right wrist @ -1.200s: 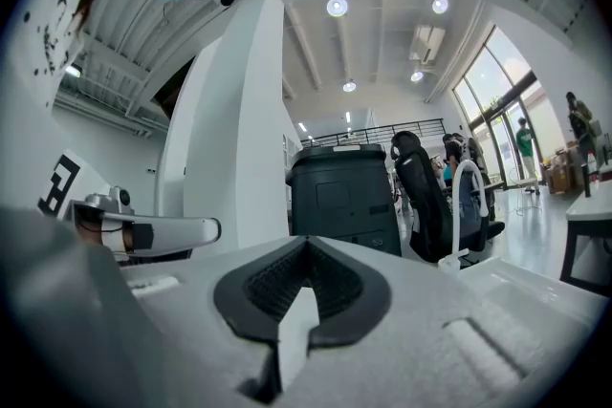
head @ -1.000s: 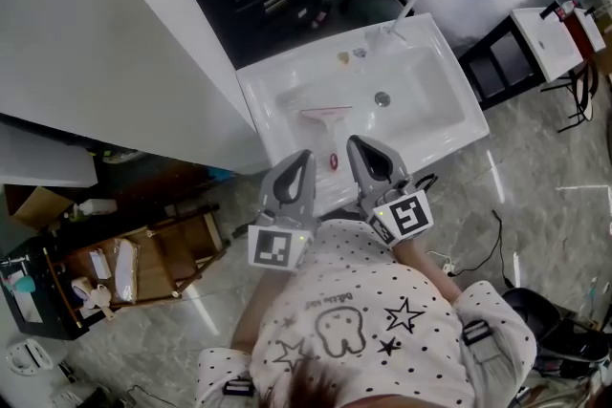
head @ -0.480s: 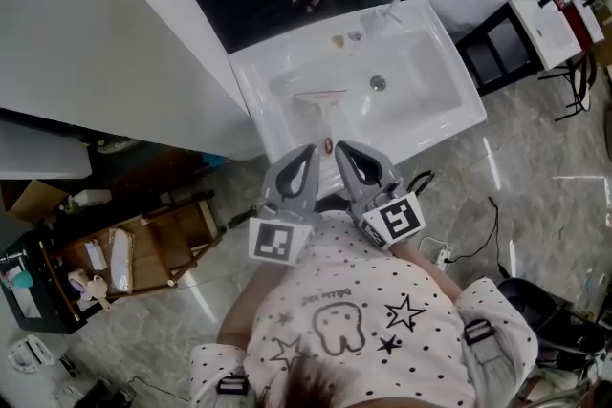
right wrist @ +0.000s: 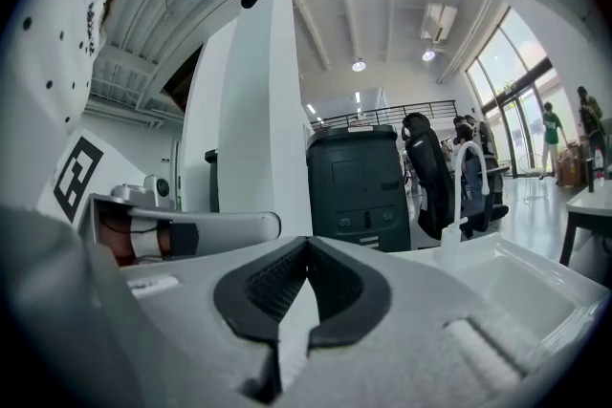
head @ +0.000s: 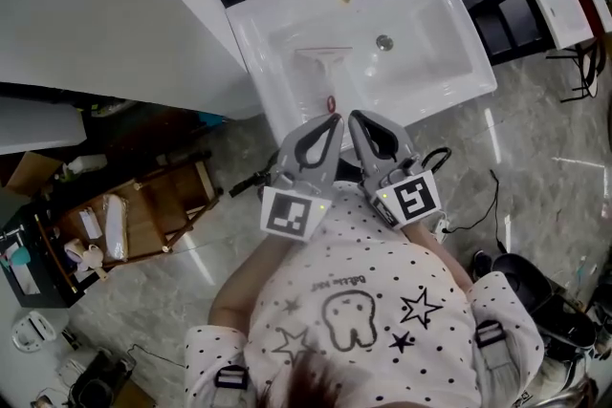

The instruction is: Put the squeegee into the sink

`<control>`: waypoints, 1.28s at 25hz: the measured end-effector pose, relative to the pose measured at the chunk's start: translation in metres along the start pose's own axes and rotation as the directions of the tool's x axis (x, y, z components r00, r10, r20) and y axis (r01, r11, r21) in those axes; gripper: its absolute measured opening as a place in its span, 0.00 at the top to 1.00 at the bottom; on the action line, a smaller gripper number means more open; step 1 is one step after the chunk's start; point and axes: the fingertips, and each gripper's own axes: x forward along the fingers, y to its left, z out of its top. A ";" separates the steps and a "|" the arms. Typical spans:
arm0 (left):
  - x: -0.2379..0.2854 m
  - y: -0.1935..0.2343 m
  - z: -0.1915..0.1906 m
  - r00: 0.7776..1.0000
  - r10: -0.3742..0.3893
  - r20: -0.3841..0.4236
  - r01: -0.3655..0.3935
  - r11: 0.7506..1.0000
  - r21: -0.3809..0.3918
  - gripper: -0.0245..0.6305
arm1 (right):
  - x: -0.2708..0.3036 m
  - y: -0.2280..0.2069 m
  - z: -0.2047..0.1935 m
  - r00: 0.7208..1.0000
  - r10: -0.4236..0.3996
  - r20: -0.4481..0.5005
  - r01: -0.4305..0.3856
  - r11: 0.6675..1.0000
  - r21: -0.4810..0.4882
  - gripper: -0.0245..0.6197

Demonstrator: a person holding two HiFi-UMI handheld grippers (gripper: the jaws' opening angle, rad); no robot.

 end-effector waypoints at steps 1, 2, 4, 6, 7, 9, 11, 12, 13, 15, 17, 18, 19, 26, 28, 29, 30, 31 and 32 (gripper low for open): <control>0.001 -0.001 -0.002 1.000 0.001 -0.004 -0.001 1.000 -0.005 0.97 | -0.002 -0.001 0.000 1.000 -0.001 0.000 0.001 1.000 -0.001 0.97; 0.002 -0.001 -0.003 1.000 0.003 -0.009 -0.003 1.000 -0.010 0.97 | -0.003 -0.002 0.000 1.000 -0.002 0.001 0.002 1.000 -0.001 0.97; 0.003 -0.002 -0.006 1.000 0.009 -0.017 -0.009 1.000 -0.019 0.97 | -0.006 -0.003 0.000 1.000 0.000 0.000 0.000 1.000 -0.003 0.97; 0.005 -0.003 -0.007 1.000 0.010 -0.015 -0.010 1.000 -0.021 0.97 | -0.007 -0.003 -0.001 1.000 0.004 -0.004 -0.004 1.000 -0.007 0.97; 0.006 -0.004 -0.007 1.000 0.006 -0.013 -0.006 1.000 -0.018 0.97 | -0.008 -0.003 -0.002 1.000 0.006 -0.006 -0.006 1.000 -0.009 0.97; 0.008 -0.009 -0.007 1.000 -0.009 -0.013 0.009 1.000 -0.007 0.97 | -0.008 -0.002 -0.002 1.000 0.008 -0.009 -0.009 1.000 -0.012 0.97; 0.009 -0.013 -0.005 1.000 -0.024 -0.007 0.024 1.000 0.002 0.97 | -0.009 -0.002 -0.002 1.000 0.008 -0.008 -0.008 1.000 -0.009 0.97; 0.009 -0.014 -0.005 1.000 -0.029 -0.004 0.029 1.000 0.007 0.97 | -0.009 -0.002 -0.002 1.000 0.008 -0.006 -0.008 1.000 -0.008 0.97; 0.009 -0.015 -0.005 1.000 -0.031 -0.002 0.031 0.999 0.012 0.97 | -0.009 -0.002 -0.002 1.000 0.008 -0.004 -0.008 1.000 -0.007 0.97; 0.009 -0.016 -0.005 1.000 -0.030 0.000 0.030 0.999 0.016 0.97 | -0.009 -0.001 -0.002 1.000 0.008 -0.001 -0.008 1.000 -0.009 0.97; 0.008 -0.016 -0.005 1.000 -0.027 0.003 0.027 1.000 0.015 0.97 | -0.009 0.000 -0.002 1.000 0.010 0.001 -0.010 1.000 -0.012 0.97; 0.007 -0.015 -0.004 1.000 -0.025 0.004 0.025 1.000 0.017 0.97 | -0.009 0.000 -0.002 1.000 0.010 0.002 -0.010 1.000 -0.012 0.97; 0.006 -0.015 -0.004 1.000 -0.022 0.005 0.022 1.000 0.019 0.97 | -0.009 0.001 -0.001 1.000 0.010 0.002 -0.010 1.000 -0.013 0.97; 0.004 -0.012 -0.003 1.000 -0.006 0.004 0.006 1.000 0.017 0.97 | -0.010 -0.002 -0.001 1.000 -0.002 0.002 0.002 1.000 -0.002 0.97; 0.004 -0.009 -0.004 1.000 0.000 -0.001 0.000 1.000 0.006 0.97 | -0.009 -0.002 -0.001 1.000 -0.005 0.003 0.005 1.000 -0.002 0.97; 0.004 -0.008 -0.005 1.000 0.004 -0.005 -0.004 1.000 -0.001 0.97 | -0.009 -0.002 -0.001 1.000 -0.006 0.003 0.006 1.000 -0.002 0.97; 0.004 -0.006 -0.006 1.000 0.010 -0.010 -0.011 1.000 -0.009 0.97 | -0.009 -0.003 -0.001 1.000 -0.008 0.002 0.008 1.000 -0.001 0.97; 0.004 -0.003 -0.008 1.000 0.019 -0.015 -0.019 1.000 -0.016 0.97 | -0.010 -0.004 -0.001 1.000 -0.011 0.002 0.011 1.000 0.001 0.97; 0.004 -0.001 -0.009 0.999 0.029 -0.018 -0.030 0.999 -0.023 0.97 | -0.010 -0.005 -0.002 1.000 -0.014 0.002 0.014 1.000 0.004 0.97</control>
